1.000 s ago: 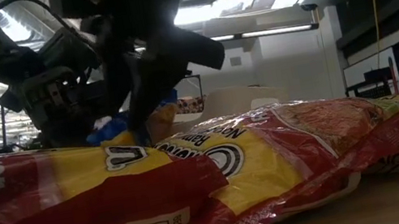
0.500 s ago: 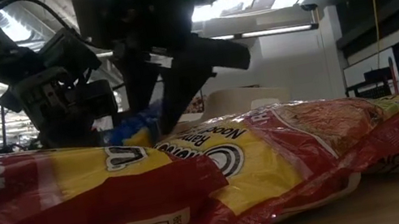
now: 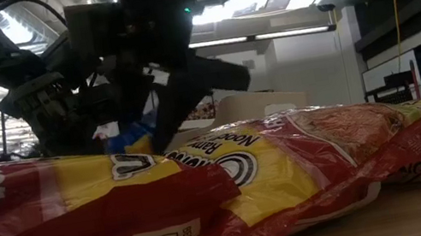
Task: Sort Maruchan noodles
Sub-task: Put the blue noodle pack into the blue bin
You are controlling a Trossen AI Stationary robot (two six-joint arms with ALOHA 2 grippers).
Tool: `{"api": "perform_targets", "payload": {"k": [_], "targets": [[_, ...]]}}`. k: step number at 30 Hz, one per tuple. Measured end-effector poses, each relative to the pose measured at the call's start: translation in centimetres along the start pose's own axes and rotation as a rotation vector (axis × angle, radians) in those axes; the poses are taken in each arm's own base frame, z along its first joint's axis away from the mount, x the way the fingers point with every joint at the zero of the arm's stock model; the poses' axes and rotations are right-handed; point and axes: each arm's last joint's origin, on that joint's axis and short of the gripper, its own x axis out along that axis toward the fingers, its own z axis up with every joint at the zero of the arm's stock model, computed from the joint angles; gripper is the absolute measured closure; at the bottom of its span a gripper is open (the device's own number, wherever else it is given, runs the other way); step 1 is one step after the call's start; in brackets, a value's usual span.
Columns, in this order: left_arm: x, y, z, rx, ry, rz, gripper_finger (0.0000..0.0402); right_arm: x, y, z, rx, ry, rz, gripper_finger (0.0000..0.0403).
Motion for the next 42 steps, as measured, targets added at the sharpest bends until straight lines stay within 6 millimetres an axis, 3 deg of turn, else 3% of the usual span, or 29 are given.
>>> {"api": "perform_targets", "payload": {"k": [8, 18, 24, 30, 35, 42], "targets": [[0.0, 0.0, -0.1, 0.028, 0.012, -0.016, 0.0400, 1.1, 0.2, 0.0, -0.050, 0.044, -0.019, 0.0199], [0.0, -0.2, 0.0, -0.013, 0.015, -0.062, 0.0384, 1.3, 0.5, 0.1, -0.029, 0.088, -0.045, 0.0315], [-1.0, -0.9, 0.3, -0.103, 0.009, -0.121, 0.0353, 1.2, 1.2, 0.6, 0.012, 0.079, -0.034, 0.0330], [-2.7, -2.4, 1.0, -0.140, -0.031, -0.232, 0.0350, 1.1, 1.4, 0.8, 0.031, 0.098, -0.055, 0.0344], [-4.5, -3.7, 1.7, -0.162, -0.104, -0.284, 0.0349, 0.1, 1.4, 0.7, 0.040, 0.103, -0.059, 0.0361], [-8.3, -5.8, 2.4, -0.180, -0.289, -0.349, 0.0349, -4.4, -0.7, -0.1, 0.114, 0.025, -0.129, 0.0383]]}}
